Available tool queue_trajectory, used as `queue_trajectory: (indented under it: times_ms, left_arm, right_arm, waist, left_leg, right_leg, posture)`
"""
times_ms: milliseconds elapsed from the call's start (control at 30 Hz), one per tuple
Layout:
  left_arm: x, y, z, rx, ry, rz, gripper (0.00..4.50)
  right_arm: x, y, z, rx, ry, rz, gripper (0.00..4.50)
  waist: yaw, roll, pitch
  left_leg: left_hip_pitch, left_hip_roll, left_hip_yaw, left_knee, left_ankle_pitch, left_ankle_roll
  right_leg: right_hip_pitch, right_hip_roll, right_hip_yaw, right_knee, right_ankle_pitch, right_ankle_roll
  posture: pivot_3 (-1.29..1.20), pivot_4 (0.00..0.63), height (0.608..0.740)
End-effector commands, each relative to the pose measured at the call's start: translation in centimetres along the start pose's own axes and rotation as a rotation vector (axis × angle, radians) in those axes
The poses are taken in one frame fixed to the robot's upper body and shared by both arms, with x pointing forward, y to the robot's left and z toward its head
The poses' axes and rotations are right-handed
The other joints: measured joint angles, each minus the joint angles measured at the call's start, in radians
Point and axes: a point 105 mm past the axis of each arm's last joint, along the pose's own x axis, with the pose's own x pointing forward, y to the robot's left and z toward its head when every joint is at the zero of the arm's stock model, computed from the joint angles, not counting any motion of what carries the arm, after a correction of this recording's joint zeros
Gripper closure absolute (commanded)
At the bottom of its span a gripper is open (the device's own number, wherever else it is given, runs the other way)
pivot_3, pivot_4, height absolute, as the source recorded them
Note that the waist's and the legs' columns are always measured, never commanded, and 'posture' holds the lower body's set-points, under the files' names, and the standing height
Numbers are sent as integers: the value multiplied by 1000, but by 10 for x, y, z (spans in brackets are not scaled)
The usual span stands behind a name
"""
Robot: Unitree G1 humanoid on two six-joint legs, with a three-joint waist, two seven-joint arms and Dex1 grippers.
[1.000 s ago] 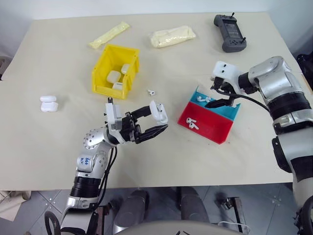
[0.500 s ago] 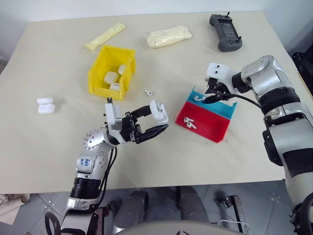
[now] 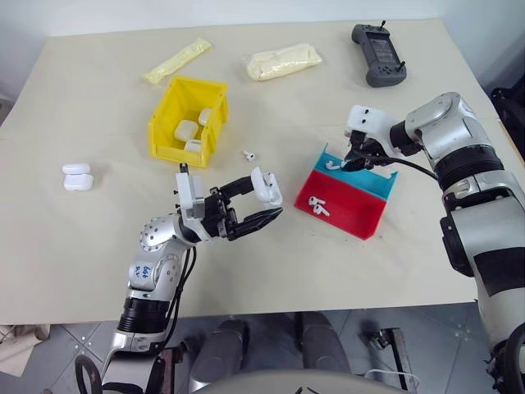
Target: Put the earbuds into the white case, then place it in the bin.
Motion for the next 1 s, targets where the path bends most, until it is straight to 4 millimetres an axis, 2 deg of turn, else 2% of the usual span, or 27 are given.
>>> queue_trajectory:
  times_ms: [33,300,433,533,667,800,1000]
  left_arm:
    - [4,-2,9,45,-21,-16,1703]
    - [4,-1,9,48,-19,-18,1703]
    - [7,-1,10,47,-22,-31,1703]
    - [9,0,10,46,-24,-38,1703]
    - [13,3,9,38,-28,-52,1703]
    - [16,6,7,31,-28,-64,1703]
    - [19,13,7,25,-31,-69,1703]
  right_arm:
    - [2,1,-4,10,19,6,3981]
    - [-5,-5,-2,16,-25,-33,3981]
    - [-34,-19,8,28,-122,-104,3981]
    - [-53,-22,13,19,-191,-131,3981]
    - [-79,9,19,-38,-389,-5,3981]
    - [-78,37,25,30,-547,18,3981]
    - [-84,90,65,227,-1033,108,3981]
  waist:
    - [-1,0,0]
    - [-3,0,0]
    - [-2,0,0]
    - [1,0,0]
    - [11,0,0]
    - [13,0,0]
    - [12,0,0]
  left_leg:
    - [0,0,0,0,0,0]
    - [0,0,0,0,0,0]
    - [0,0,0,0,0,0]
    - [-1,-1,0,0,0,0]
    - [-1,0,0,-1,0,0]
    - [-1,0,0,1,0,0]
    - [-1,1,1,1,0,0]
  right_leg:
    - [0,0,0,0,0,0]
    - [0,0,0,0,0,0]
    - [0,0,0,0,0,0]
    - [-1,-1,0,0,0,0]
    - [-1,0,-1,-2,0,0]
    - [0,0,-1,-1,0,0]
    - [-1,0,0,1,0,0]
  posture:
    - [0,150,740]
    - [0,150,740]
    - [0,150,740]
    - [0,150,740]
    - [0,150,740]
    - [0,150,740]
    - [0,150,740]
